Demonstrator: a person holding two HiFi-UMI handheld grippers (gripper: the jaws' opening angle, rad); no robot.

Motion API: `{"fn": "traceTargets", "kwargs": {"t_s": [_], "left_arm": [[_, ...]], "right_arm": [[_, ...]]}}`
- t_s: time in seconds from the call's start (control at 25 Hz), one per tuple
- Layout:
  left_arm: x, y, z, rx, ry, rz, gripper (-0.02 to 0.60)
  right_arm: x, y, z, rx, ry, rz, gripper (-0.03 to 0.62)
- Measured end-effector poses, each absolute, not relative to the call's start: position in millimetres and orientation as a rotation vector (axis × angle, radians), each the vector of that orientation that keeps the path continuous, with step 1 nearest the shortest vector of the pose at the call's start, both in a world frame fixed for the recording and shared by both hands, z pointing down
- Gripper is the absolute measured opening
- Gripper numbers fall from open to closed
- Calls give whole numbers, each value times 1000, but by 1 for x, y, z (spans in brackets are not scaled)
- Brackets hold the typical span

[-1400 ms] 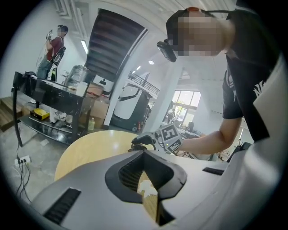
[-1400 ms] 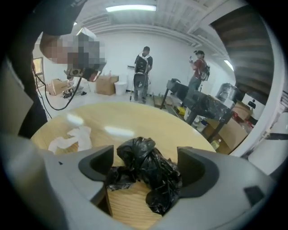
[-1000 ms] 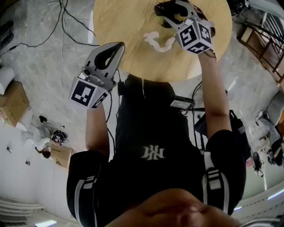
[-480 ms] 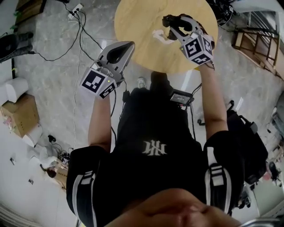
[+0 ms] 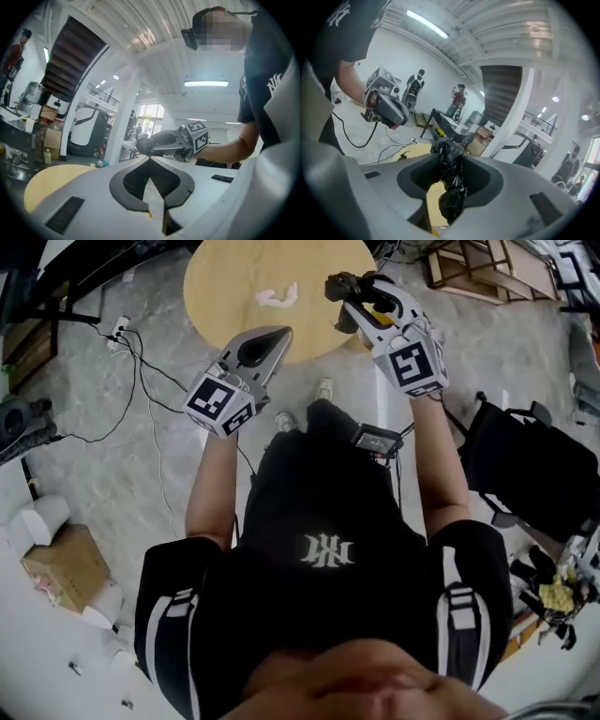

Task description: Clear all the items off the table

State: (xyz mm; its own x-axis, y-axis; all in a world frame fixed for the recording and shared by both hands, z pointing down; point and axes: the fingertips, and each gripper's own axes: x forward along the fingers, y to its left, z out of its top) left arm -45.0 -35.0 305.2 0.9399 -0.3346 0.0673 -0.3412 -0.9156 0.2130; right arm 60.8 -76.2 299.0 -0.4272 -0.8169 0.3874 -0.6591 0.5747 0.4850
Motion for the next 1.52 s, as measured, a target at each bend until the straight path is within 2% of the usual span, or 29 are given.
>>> {"fn": "traceTargets", "kwargs": {"t_s": [0.4, 0.76, 1.0, 1.52], "left_arm": [[117, 44, 333, 2912, -251, 166, 12], [222, 67, 423, 2828, -421, 308, 12], [255, 66, 513, 2798, -464, 392, 12], [266, 22, 735, 2775, -424, 428, 12]], "right_arm": [[238, 37, 289, 1473, -2169, -248, 163], [384, 58, 389, 1546, -2257, -37, 161], [408, 26, 494, 1472, -2295, -31, 160], [385, -42, 792, 1342, -2262, 108, 161]]}}
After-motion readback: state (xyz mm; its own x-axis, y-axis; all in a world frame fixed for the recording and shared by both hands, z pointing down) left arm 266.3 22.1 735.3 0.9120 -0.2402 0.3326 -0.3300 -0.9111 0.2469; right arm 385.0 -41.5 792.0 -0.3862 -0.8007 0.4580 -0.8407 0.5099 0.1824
